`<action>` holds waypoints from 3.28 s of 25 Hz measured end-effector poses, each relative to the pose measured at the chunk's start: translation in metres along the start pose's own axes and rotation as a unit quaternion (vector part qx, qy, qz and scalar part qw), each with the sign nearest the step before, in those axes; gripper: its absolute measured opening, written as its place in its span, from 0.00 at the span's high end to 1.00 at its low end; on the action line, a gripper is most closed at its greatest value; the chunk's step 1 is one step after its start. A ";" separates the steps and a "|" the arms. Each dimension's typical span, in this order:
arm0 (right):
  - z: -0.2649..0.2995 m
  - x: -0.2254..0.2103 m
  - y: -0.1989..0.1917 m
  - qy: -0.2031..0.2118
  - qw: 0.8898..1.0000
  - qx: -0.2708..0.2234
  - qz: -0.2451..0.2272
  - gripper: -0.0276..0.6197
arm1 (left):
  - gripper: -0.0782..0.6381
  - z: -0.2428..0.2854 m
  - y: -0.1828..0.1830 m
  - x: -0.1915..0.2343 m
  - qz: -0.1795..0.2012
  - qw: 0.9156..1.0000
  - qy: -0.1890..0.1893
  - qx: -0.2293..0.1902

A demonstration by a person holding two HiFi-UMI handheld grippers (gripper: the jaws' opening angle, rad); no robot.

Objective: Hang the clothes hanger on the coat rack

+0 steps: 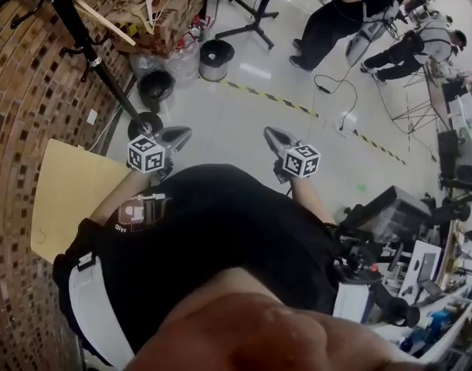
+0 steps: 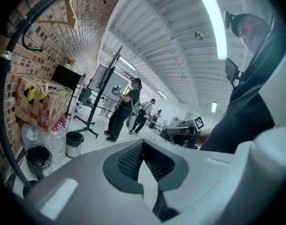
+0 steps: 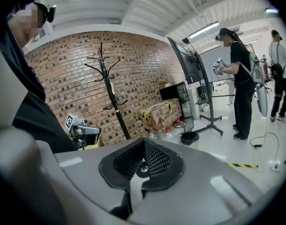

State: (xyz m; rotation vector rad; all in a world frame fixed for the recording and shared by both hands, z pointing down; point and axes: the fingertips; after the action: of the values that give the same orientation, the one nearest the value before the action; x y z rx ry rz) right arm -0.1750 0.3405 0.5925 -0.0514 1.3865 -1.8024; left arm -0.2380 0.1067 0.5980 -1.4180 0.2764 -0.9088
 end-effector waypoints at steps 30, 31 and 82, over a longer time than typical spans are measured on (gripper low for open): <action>0.225 -0.230 0.275 0.007 0.999 -0.010 -0.047 0.94 | 0.89 0.270 0.158 0.273 0.003 1.000 -0.026 -0.013; 0.235 -0.235 0.279 0.013 0.999 0.000 -0.052 0.94 | 0.89 0.271 0.159 0.282 -0.002 1.000 -0.017 -0.015; 0.688 0.008 0.301 0.513 0.764 0.256 -0.295 0.94 | 0.89 0.049 0.140 0.527 -0.152 0.831 0.524 -0.108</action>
State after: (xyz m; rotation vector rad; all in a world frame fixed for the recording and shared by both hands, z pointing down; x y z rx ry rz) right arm 0.3349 -0.2107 0.6108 1.0524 1.5839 -2.9184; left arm 0.1886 -0.2310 0.6582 -1.0327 1.0192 -1.9339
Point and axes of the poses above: the fingertips, and each gripper's own axes: z forward along the fingers, x to its left, y out of its top, and after that the axes turned 8 degrees about z, right-handed
